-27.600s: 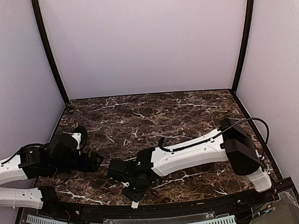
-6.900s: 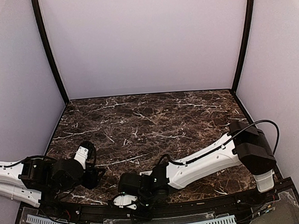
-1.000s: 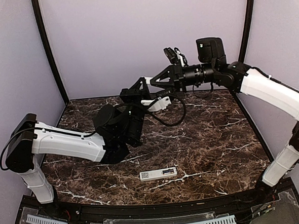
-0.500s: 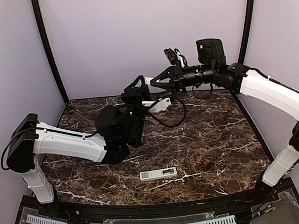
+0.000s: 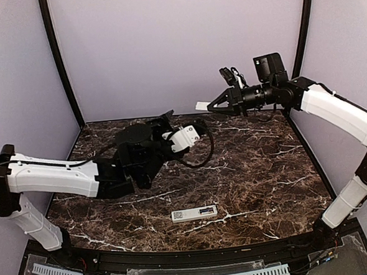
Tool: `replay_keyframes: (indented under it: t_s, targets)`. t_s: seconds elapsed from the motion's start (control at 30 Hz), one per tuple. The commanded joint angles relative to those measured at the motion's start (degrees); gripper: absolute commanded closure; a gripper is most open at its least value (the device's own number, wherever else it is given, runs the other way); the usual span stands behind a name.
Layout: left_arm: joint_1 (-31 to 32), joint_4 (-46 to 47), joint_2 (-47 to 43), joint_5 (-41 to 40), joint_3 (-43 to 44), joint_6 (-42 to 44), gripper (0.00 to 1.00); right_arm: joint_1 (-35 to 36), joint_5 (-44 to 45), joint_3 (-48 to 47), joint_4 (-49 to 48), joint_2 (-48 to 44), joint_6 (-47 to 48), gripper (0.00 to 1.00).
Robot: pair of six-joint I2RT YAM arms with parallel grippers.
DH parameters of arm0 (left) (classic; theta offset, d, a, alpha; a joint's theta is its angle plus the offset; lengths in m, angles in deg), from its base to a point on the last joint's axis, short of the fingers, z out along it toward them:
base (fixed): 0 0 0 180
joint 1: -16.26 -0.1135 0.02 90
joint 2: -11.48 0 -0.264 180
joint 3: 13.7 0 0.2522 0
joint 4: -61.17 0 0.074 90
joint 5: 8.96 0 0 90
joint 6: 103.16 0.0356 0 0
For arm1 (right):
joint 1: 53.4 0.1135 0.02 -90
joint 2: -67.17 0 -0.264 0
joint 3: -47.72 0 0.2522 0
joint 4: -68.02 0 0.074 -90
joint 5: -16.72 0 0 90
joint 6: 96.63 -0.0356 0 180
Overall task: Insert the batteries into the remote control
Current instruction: Pass from the left arm to the right, then press the battery in the battery compartment.
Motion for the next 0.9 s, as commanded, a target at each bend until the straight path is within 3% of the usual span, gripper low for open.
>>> replay_keyframes:
  t_s: [0.0,0.13,0.3,0.4,0.57,0.87]
  targets:
    - [-7.61,-47.13,-14.74,34.13,3.47,-54.22,0.27,-2.29,-5.46,2.40,12.58,-0.33,13.61,1.00]
    - [-9.92,-51.89,-14.98,44.68,-0.09,-60.21,0.24,-2.30,-9.55,9.27,14.38,0.25,17.84,1.00]
    - [-9.92,-59.77,-5.40,57.02,0.24,-61.43,0.27,-2.35,-12.21,18.86,11.55,0.88,18.34,1.00]
    - [-9.87,-59.62,-1.84,59.99,-1.23,-60.15,0.27,-2.36,-12.96,23.90,8.45,0.75,18.44,1.00]
    - [-9.87,-57.50,2.02,68.64,-2.34,-54.25,0.17,-2.30,-16.13,30.75,3.62,2.89,18.14,1.00]
    - [-9.87,-53.36,8.34,62.06,-4.39,-50.97,0.17,0.53,-16.95,38.44,-5.86,4.59,14.93,1.00]
